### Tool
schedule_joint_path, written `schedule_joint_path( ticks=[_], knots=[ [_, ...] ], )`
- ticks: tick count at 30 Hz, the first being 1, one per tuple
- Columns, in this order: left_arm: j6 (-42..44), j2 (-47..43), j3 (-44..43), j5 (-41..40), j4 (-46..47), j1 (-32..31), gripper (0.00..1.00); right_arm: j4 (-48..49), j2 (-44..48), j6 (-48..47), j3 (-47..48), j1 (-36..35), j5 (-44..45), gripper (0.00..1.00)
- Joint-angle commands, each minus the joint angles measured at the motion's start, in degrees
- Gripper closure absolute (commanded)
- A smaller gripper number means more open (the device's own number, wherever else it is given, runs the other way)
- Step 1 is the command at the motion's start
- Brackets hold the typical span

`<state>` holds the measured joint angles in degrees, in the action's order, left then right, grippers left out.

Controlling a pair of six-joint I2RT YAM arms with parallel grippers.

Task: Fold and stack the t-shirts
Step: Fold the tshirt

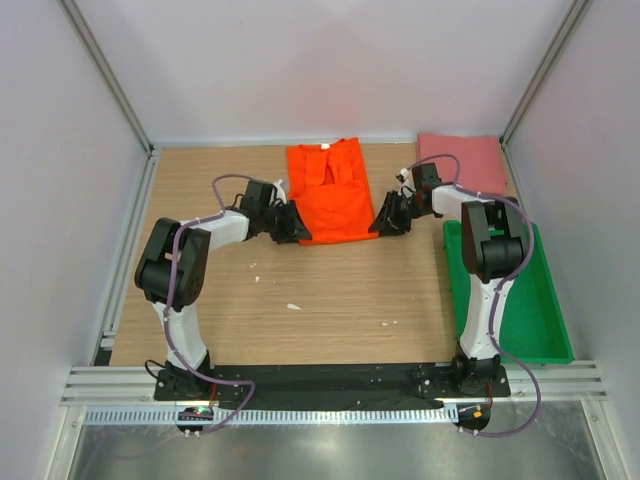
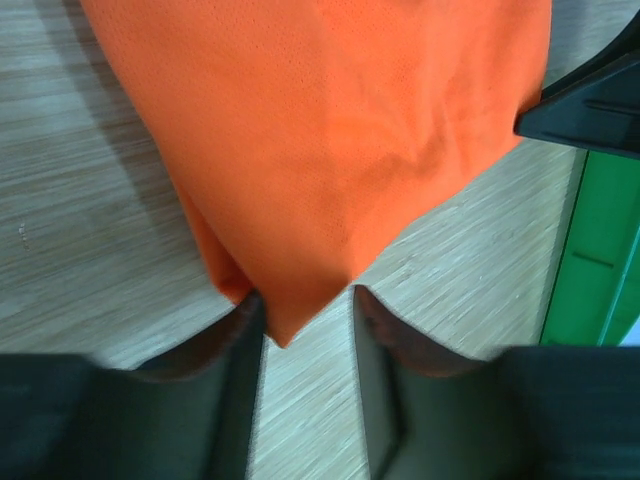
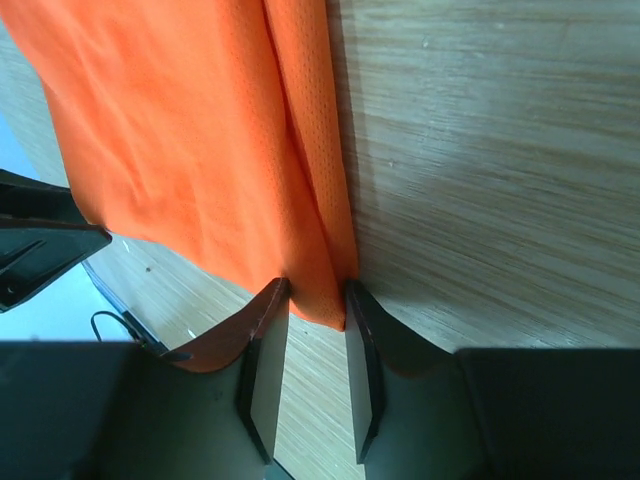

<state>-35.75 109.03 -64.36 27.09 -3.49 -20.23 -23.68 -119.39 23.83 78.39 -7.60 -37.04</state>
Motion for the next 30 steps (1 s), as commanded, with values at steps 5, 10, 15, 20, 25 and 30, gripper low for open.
schedule_joint_path(
  ticks=[5, 10, 15, 20, 25, 30],
  knots=[
    [0.15, 1.35, -1.21, 2.88, -4.59, 0.72, 0.87, 4.78, 3.37, 3.4, -5.95, -1.28, -1.9, 0.85],
    [-0.11, -0.39, 2.03, 6.04, -9.43, 0.72, 1.0, 6.72, 9.52, 7.71, -15.53, -3.3, 0.03, 0.97],
    [-0.9, -9.33, 13.78, 7.18, -11.28, 0.37, 1.0, 4.44, 21.01, 8.68, -28.1, -8.48, 4.59, 0.97],
    [-3.27, -20.86, 26.63, 6.92, -11.19, -1.83, 1.0, 1.36, 33.68, 15.17, -40.58, -18.05, 13.73, 0.9],
    [-7.05, -35.86, 34.38, 5.79, -14.69, -4.2, 0.52, -0.83, 49.93, 19.51, -46.93, -19.65, 18.04, 0.51],
    [-6.54, -43.73, 27.73, -2.63, -22.87, -3.77, 0.27, -8.66, 47.95, 10.72, -37.98, -19.04, 25.07, 0.38]
  ],
)
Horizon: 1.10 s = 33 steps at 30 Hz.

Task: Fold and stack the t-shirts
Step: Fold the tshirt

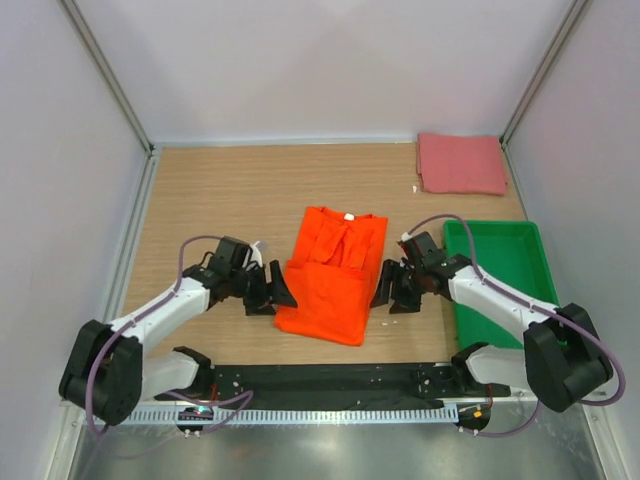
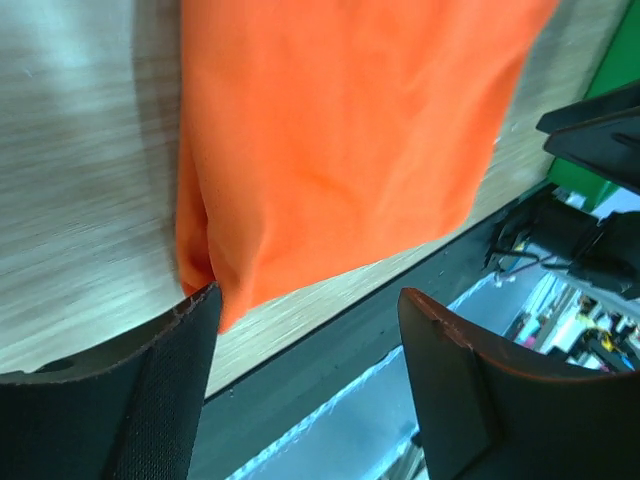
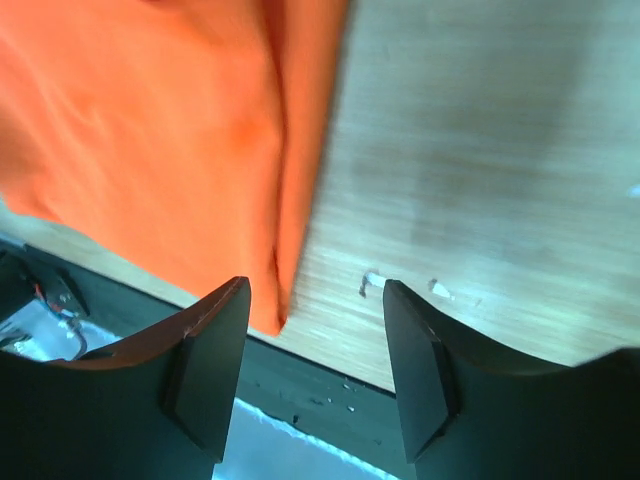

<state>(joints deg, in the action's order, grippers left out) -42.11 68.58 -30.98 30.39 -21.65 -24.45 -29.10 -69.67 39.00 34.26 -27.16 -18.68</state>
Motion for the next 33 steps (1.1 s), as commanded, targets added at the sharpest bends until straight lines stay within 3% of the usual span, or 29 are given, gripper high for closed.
schedule_joint_path(
  ticks=[1, 5, 9, 13, 25, 33],
  knots=[
    [0.79, -3.01, -7.67, -7.18, -5.85, 0.71, 0.26, -3.33, -3.18, -6.64, 9.74, 0.61, 6.64, 0.38],
    [8.77, 6.88, -18.22, -7.37, -9.1, 3.35, 0.27, -3.07, -13.01, -9.29, 18.11, 0.88, 6.29, 0.45],
    [15.81, 17.34, -25.43, -2.01, -10.95, 6.34, 0.41, -2.36, -21.27, -9.74, 23.21, 0.88, 5.67, 0.52],
    [19.95, 23.61, -31.14, -0.51, -12.8, 6.61, 0.41, -2.89, -24.02, -10.7, 26.2, 0.88, 5.4, 0.59],
    [23.73, 34.42, -35.28, 2.74, -11.05, 7.31, 0.38, -1.49, -27.36, -12.02, 26.47, 0.88, 2.77, 0.59],
    [25.23, 38.21, -37.22, 3.97, -8.15, 7.48, 0.46, 0.01, -28.24, -12.11, 25.33, 0.88, 1.71, 0.59]
  ],
)
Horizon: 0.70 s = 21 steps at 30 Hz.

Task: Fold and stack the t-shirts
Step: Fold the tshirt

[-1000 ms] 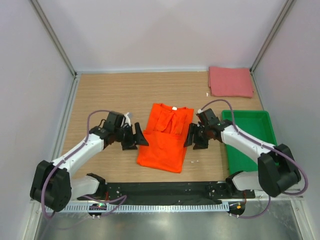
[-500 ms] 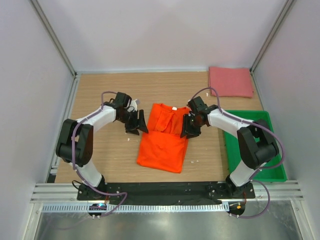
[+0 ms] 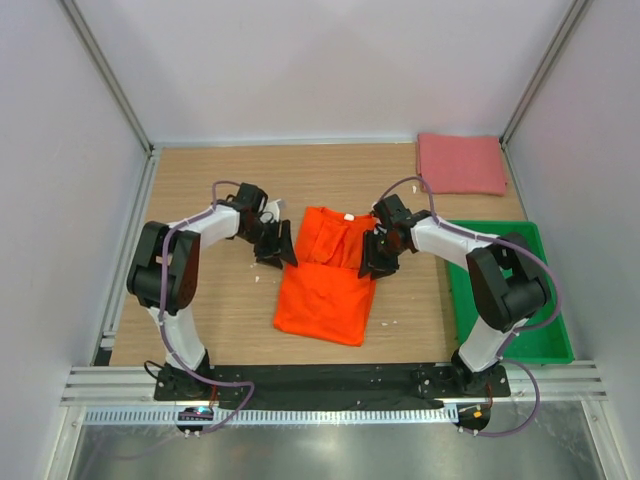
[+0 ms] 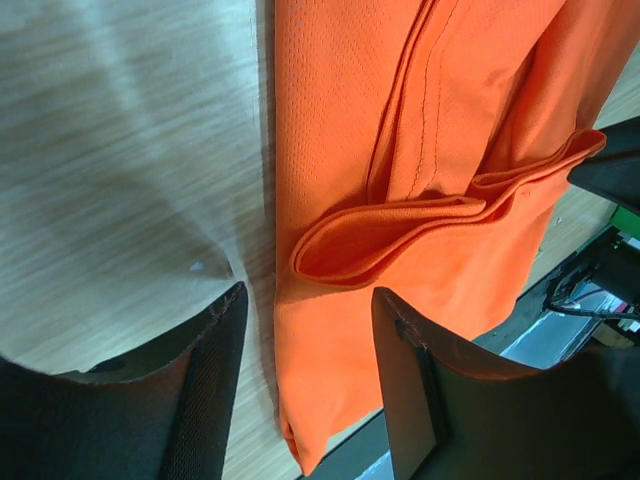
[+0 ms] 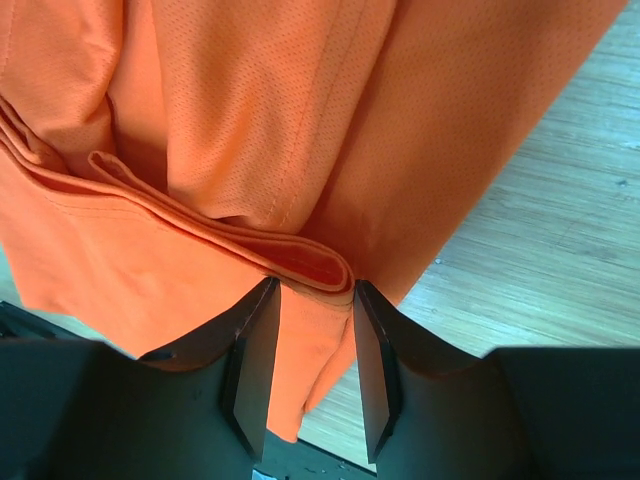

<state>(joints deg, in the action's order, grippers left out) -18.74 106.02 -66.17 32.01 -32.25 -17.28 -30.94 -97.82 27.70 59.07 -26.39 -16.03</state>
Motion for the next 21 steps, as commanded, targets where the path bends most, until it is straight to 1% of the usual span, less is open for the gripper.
schedule_joint_path(
  ticks=[1, 4, 5, 6, 7, 9, 10, 11, 13, 17, 21],
  knots=[
    [1.78, 0.94, -2.21, 2.44, 3.24, 0.32, 0.46, 2.19, -0.18, -0.9, 0.52, 0.11, -1.1, 0.59],
    [1.69, 1.38, -2.56, 2.88, 4.56, 0.23, 0.51, 2.72, -0.88, -0.81, 0.52, 0.11, -1.63, 0.59],
    [1.6, 1.65, -2.65, 3.14, 4.74, 0.23, 0.54, 2.81, -1.05, -0.81, 0.61, 0.11, -1.72, 0.59],
    [1.34, 2.0, -3.08, 3.41, 4.83, 0.31, 0.58, 2.81, -1.23, -0.81, 0.78, 0.2, -1.72, 0.59],
    [1.34, 2.09, -3.17, 4.02, 4.92, 0.32, 0.69, 2.73, -1.23, -0.72, 0.87, 0.11, -1.81, 0.64],
    [0.82, 2.09, -3.26, 4.2, 5.27, 0.31, 0.81, 2.55, -1.14, -0.55, 0.96, 0.11, -1.98, 0.74],
    [0.38, 1.74, -3.35, 4.55, 5.18, 0.23, 0.88, 1.94, -0.8, -0.2, 1.22, 0.11, -2.07, 0.86],
    [0.03, 1.21, -3.35, 4.73, 5.18, 0.23, 1.0, 1.59, -0.44, -0.02, 1.31, 0.11, -2.68, 0.91],
    [-1.2, -1.06, -3.26, 5.08, 5.09, 0.14, 1.0, 0.19, 0.7, 1.29, 1.23, 0.11, -3.3, 0.99],
    [-2.7, -4.76, -2.91, 4.9, 4.48, -0.47, 1.0, -1.31, 7.71, 4.63, -1.14, 0.11, -3.39, 0.99],
    [-3.76, -5.65, -2.82, 5.43, 4.39, -1.35, 1.0, -1.76, 11.77, 7.53, -5.26, 0.11, -3.92, 0.99]
  ],
)
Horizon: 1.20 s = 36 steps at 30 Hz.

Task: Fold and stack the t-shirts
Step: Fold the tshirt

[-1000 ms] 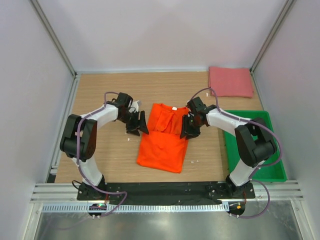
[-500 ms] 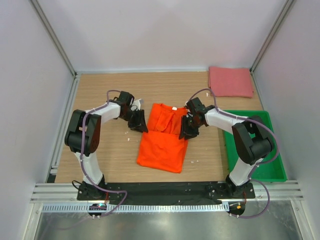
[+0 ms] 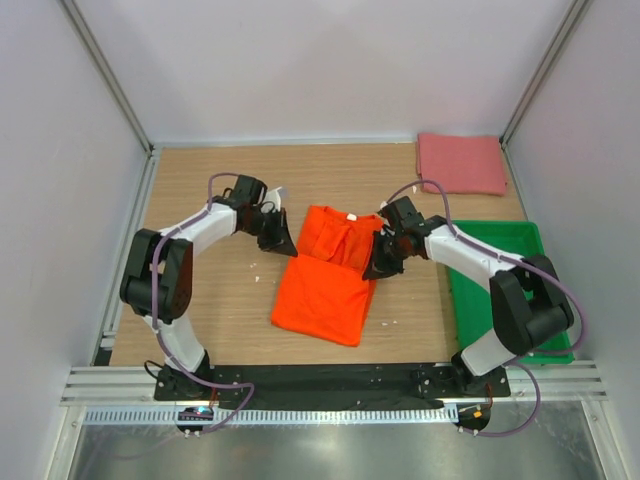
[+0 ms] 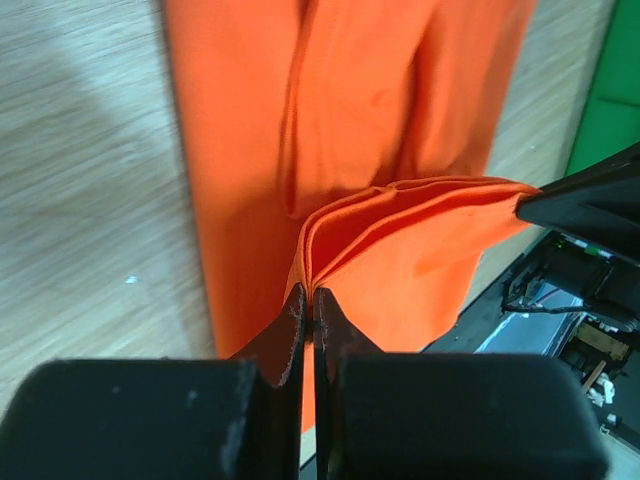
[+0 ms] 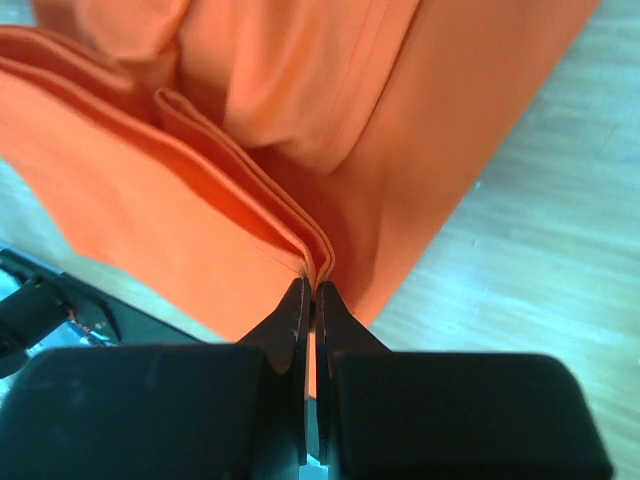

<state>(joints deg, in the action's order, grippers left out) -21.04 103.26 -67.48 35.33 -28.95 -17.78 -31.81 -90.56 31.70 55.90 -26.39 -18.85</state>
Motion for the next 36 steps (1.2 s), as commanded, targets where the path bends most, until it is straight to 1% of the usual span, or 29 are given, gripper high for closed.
schedule_joint_path(
  ticks=[1, 6, 12, 18, 22, 31, 33, 35, 36],
  knots=[
    [-1.46, -2.72, -1.51, 2.02, 1.09, -1.11, 1.0, -0.8, 4.95, 3.54, -2.72, 0.11, -0.93, 0.99],
    [-1.55, 0.44, -2.74, 2.38, 0.74, -1.29, 1.0, 0.08, 6.01, 5.03, -6.67, 0.11, 0.31, 0.99],
    [0.29, 3.78, -5.29, 0.79, -0.41, -1.29, 1.0, 1.4, 5.75, 5.83, -8.08, 0.2, 3.11, 0.99],
    [1.09, 6.69, -6.78, -0.26, -1.28, -1.29, 1.0, 3.16, 1.1, 3.02, -5.11, 0.29, 4.25, 0.99],
    [1.44, 6.6, -6.61, -2.02, -1.46, -1.29, 1.0, 2.11, 0.57, 1.7, -3.08, 0.29, 6.28, 0.99],
    [2.14, 8.18, -7.22, -4.13, -2.34, -1.29, 0.99, 1.4, -2.07, -0.41, -0.44, 0.64, 7.86, 0.99],
    [2.05, 8.71, -7.75, -4.04, -2.51, -1.29, 0.94, 1.23, -3.21, -0.85, -0.35, 0.73, 7.95, 0.99],
    [1.97, 8.97, -8.36, -4.3, -2.78, -1.29, 0.77, 0.61, -4.44, -1.03, -0.35, 0.99, 8.3, 0.97],
    [1.79, 8.97, -8.8, -4.83, -3.65, -1.29, 0.7, -0.35, -4.53, -1.2, -0.09, 0.99, 8.57, 0.89]
  ],
)
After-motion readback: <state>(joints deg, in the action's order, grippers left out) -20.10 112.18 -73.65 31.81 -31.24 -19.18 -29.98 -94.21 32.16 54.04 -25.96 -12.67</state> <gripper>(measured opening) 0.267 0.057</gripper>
